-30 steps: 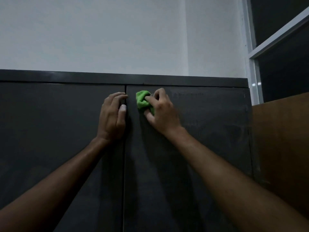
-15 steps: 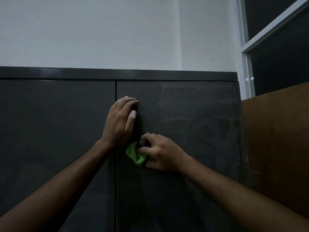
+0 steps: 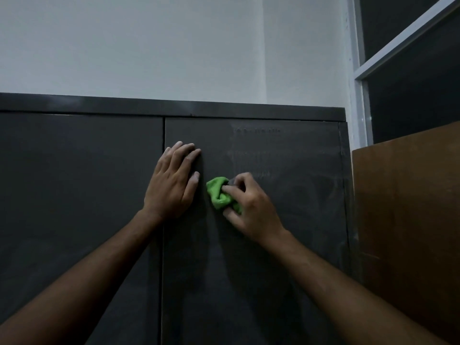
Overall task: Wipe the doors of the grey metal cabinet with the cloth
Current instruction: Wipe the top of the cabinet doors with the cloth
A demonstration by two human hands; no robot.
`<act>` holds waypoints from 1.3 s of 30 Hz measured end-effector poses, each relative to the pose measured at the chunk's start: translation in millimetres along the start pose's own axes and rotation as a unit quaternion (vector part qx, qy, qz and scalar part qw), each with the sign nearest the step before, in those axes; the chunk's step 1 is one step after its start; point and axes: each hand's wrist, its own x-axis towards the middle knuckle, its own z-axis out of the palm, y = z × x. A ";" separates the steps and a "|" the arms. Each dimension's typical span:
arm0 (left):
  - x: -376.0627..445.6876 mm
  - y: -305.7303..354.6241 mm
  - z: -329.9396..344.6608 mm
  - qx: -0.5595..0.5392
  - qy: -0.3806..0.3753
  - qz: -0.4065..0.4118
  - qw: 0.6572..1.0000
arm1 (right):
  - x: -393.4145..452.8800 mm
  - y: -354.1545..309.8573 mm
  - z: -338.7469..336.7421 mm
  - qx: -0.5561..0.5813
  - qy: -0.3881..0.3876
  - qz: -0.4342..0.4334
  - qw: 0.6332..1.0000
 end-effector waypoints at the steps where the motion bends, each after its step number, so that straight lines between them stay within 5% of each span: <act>1: 0.1 -0.3 -0.1 0.000 0.002 0.001 1.000 | -3.0 -3.7 2.5 0.000 -0.015 -0.030 0.999; 5: 0.1 -0.7 -0.5 -0.014 0.012 -0.005 1.000 | -2.5 17.6 -13.8 -0.051 -0.136 -0.186 0.972; 10: -0.2 2.1 -0.5 -0.032 0.028 -0.017 0.999 | 49.8 27.1 -20.0 -0.031 0.059 0.023 0.998; 15: -0.5 -0.3 0.1 -0.031 0.022 -0.023 0.999 | 37.5 39.0 -31.4 -0.079 -0.116 -0.202 0.969; 20: -1.4 0.2 1.8 -0.006 0.017 -0.029 0.999 | 95.9 54.8 -38.7 -0.064 0.094 0.030 0.993; 25: -1.5 -2.1 2.7 0.004 0.019 -0.032 0.999 | 81.8 52.3 -42.9 -0.113 -0.103 -0.242 0.958; 30: -2.6 -1.2 3.9 0.010 0.025 -0.033 0.999 | 137.1 68.1 -49.3 -0.087 0.092 0.001 0.992; 32: -3.3 -2.2 3.4 0.011 0.021 -0.031 0.999 | 135.0 52.3 -35.4 -0.095 0.087 -0.030 0.991; 35: -2.3 -3.0 3.8 0.020 0.015 -0.025 0.999 | 110.1 49.1 -39.6 -0.119 -0.059 -0.197 0.971; 37: -2.2 -3.1 4.5 0.024 0.015 -0.029 0.999 | 117.4 61.9 -51.8 -0.135 -0.024 -0.164 0.977; 39: -1.7 -3.1 5.3 0.028 0.014 -0.030 0.999 | 138.3 71.4 -59.0 -0.114 0.093 -0.024 0.989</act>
